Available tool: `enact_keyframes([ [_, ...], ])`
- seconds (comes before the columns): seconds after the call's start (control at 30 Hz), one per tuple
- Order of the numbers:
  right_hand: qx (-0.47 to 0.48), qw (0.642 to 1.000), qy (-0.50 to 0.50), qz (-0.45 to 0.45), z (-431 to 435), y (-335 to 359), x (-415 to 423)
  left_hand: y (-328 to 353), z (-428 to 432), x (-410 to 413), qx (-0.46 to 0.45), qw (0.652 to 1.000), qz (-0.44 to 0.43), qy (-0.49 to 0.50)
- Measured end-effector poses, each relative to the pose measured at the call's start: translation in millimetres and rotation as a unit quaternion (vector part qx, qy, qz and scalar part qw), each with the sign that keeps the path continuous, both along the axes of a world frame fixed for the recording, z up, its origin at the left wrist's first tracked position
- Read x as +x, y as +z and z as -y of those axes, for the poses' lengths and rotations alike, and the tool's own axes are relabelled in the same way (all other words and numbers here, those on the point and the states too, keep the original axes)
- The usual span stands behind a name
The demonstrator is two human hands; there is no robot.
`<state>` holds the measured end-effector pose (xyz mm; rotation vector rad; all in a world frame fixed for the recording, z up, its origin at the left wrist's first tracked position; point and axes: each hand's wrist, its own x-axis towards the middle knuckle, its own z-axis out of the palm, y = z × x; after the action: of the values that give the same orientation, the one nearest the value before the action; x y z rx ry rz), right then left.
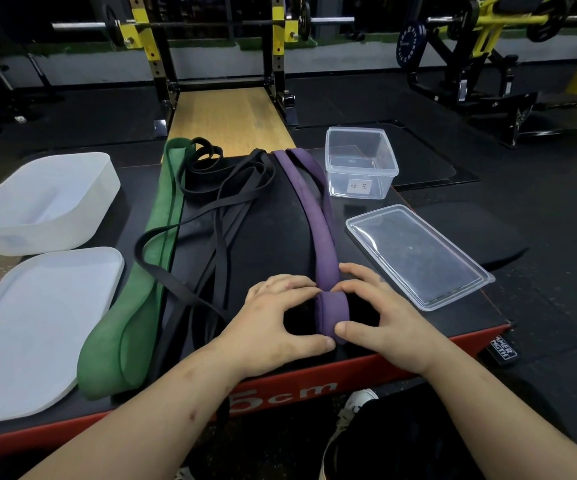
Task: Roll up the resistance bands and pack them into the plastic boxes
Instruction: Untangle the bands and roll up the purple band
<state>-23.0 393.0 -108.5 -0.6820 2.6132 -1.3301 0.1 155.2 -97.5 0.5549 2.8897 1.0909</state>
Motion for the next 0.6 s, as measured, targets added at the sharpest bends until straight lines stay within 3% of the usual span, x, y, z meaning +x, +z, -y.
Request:
enact_keyframes([
  [0.23, -0.043, 0.999, 0.016, 0.028, -2, 4, -1, -1, -5, -1, -0.058, 0.998, -0.010, -0.012],
  [0.6, 0.047, 0.998, -0.029, 0.006, 8, 3, -1, -2, -3, -4, -0.040, 0.999, -0.009, -0.012],
])
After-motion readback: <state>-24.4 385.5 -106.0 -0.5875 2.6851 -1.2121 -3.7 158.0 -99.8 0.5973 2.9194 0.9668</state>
